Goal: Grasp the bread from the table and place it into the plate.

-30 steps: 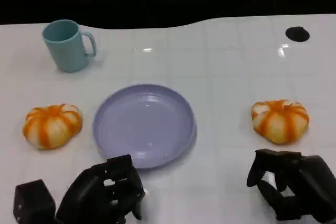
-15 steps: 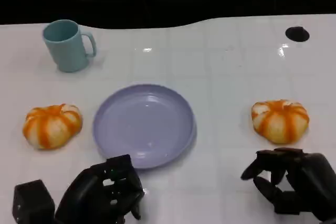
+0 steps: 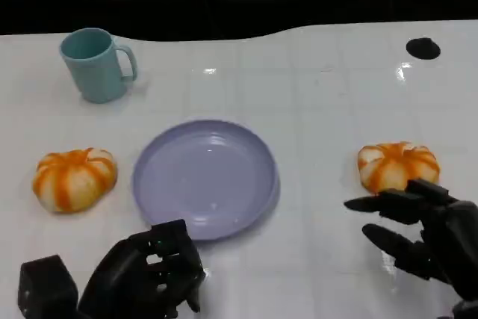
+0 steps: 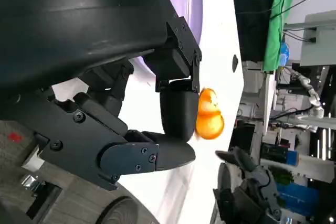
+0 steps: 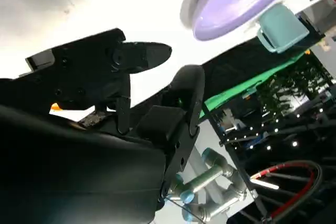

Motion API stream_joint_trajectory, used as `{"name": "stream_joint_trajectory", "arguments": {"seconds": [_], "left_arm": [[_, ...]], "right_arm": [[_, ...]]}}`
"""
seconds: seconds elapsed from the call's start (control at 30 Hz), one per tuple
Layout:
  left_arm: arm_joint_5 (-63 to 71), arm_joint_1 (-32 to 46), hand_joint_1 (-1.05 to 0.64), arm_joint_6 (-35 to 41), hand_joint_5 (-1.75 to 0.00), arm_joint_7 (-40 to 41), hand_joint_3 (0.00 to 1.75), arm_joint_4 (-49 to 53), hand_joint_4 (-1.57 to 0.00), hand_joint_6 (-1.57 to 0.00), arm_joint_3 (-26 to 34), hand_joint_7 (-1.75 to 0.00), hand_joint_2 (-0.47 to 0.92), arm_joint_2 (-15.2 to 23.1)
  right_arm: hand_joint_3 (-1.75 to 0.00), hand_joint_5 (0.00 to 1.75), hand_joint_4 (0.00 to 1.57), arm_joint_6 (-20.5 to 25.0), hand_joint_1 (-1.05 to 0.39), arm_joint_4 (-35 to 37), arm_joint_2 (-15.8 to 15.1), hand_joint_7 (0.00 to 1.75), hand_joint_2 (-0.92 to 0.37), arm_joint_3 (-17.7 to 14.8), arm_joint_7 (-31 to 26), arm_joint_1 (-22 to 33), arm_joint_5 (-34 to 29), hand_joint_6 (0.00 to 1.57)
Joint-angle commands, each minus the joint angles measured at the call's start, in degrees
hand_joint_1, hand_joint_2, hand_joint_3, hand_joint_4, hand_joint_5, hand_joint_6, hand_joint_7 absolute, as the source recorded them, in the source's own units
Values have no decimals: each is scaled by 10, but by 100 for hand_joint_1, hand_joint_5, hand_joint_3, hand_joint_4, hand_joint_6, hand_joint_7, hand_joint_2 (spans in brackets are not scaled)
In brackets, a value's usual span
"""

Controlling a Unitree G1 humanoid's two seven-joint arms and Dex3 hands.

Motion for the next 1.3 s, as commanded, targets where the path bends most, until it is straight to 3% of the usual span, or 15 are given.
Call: {"name": "stream_joint_trajectory", "arguments": {"seconds": [0.03, 0.2, 0.5, 0.67, 0.97, 1.3], "left_arm": [[4, -3, -53, -4, -175, -2, 68, 5, -81, -78, 2, -140, 64, 10], [4, -3, -53, -5, -175, -3, 67, 6, -81, -78, 1, -140, 65, 9], [6, -3, -53, -9, -175, -2, 66, 8, -80, -77, 1, -140, 66, 8], [2, -3, -54, -4, -175, -2, 65, 9, -80, -78, 1, -139, 66, 8], [5, 0, -55, -6, -175, 1, 64, 6, -81, -78, 0, -140, 66, 8], [-5, 2, -53, -4, -175, -7, 61, 4, -80, -77, 2, -140, 68, 5]], "right_arm": [[-10, 83, 37, 17, -35, -24, -19, 30, -92, -22, 5, -6, 2, 61], [-9, 67, 28, 68, -40, -64, -33, 20, -92, -31, 33, -1, -8, 55], [-1, 48, 2, 197, -49, -161, -54, 2, -90, -40, 152, 9, -21, 34], [0, 29, 0, 259, -52, -192, -65, 0, -89, -32, 211, 0, -41, 25], [0, 27, 0, 332, -55, -148, -70, 1, -86, 5, 269, -64, -84, 27], [0, 33, 3, 351, -51, -31, -54, 1, -83, 51, 250, -148, -90, 31]]}}
